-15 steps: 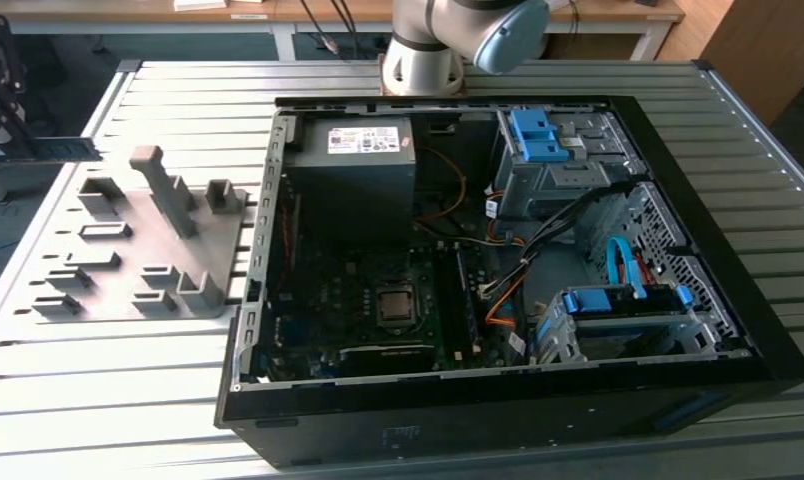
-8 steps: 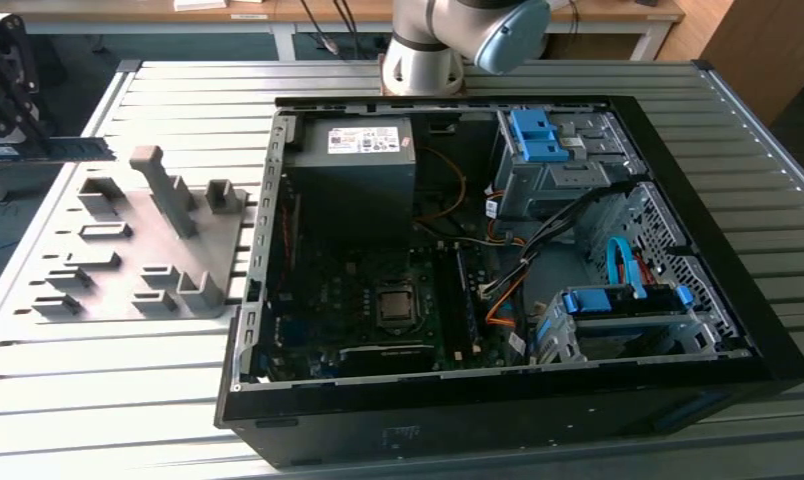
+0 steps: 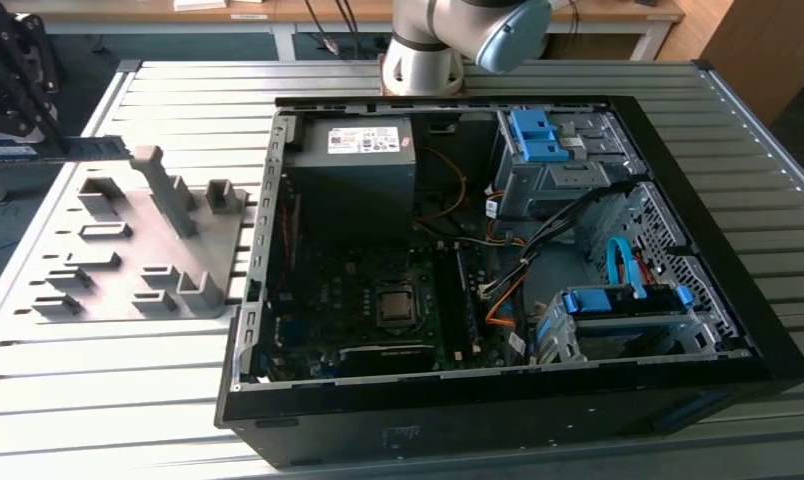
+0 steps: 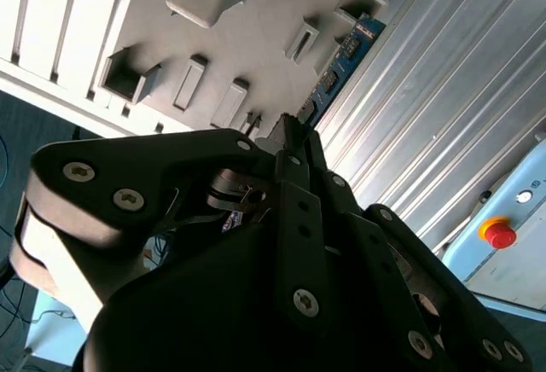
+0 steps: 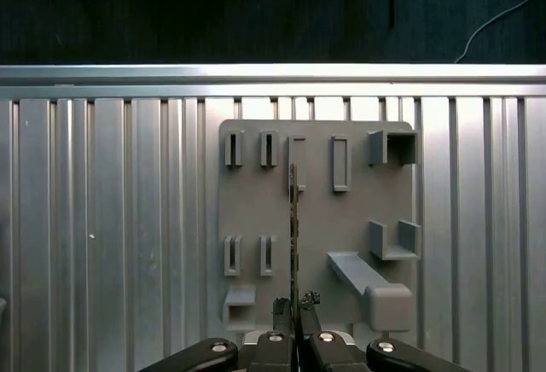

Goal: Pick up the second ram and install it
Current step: 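Pick up the second ram and move it above second insertion slot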

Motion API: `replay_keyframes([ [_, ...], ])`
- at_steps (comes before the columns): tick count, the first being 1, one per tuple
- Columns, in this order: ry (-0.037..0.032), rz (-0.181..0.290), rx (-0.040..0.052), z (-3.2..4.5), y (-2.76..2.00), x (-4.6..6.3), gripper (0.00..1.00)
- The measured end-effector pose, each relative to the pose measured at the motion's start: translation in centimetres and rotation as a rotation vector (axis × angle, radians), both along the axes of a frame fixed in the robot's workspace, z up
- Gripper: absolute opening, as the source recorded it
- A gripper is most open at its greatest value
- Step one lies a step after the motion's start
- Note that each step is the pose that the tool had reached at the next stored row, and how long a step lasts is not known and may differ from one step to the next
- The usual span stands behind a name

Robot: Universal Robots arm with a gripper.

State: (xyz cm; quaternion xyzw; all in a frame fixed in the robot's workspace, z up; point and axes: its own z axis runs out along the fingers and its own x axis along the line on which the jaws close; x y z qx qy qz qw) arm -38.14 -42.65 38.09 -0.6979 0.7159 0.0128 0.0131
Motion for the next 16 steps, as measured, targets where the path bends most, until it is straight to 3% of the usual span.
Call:
replay_keyframes([
  [16, 0.0005, 0.000, 0.0000, 0.00, 0.00, 2.7, 0.14],
])
